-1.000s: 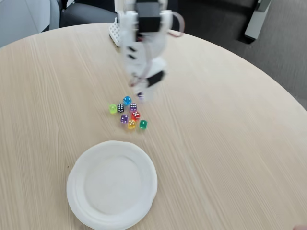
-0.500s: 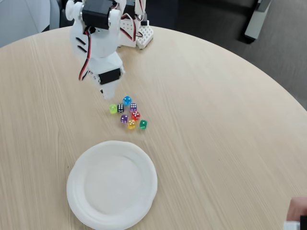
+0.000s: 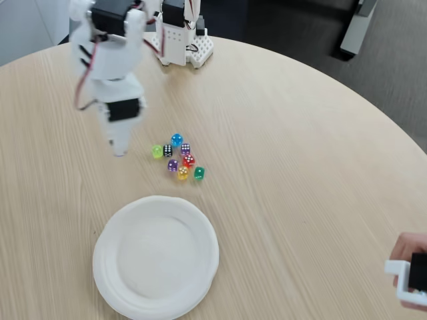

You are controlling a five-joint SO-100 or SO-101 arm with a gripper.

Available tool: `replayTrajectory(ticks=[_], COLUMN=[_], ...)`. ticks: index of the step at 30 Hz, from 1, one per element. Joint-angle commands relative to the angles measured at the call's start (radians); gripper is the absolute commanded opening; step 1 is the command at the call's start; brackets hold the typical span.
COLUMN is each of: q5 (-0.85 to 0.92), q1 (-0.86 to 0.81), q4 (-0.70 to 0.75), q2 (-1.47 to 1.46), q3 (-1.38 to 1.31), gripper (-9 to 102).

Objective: Pick a purple dice and put it in the plate.

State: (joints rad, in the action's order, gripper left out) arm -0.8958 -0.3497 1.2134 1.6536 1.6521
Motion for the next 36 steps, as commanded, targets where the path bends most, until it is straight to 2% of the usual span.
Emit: replayTrajectory(ticks=[1, 10, 17, 24, 29, 36], q5=[0.014, -0.052, -0.172, -0.222, -0.183, -0.172], q1=[-0.043, -0.028, 0.204, 0.347, 0.353, 0.348], q4=[-0.041, -0.072, -0.084, -0.086, -0.089, -0.167], q2=[0.020, 0.020, 0.020, 0.020, 0.018, -0.043], q3=[-0.012, -0.021, -0.008, -0.008, -0.008, -0.006], gripper=[0, 0, 0, 0, 0, 0])
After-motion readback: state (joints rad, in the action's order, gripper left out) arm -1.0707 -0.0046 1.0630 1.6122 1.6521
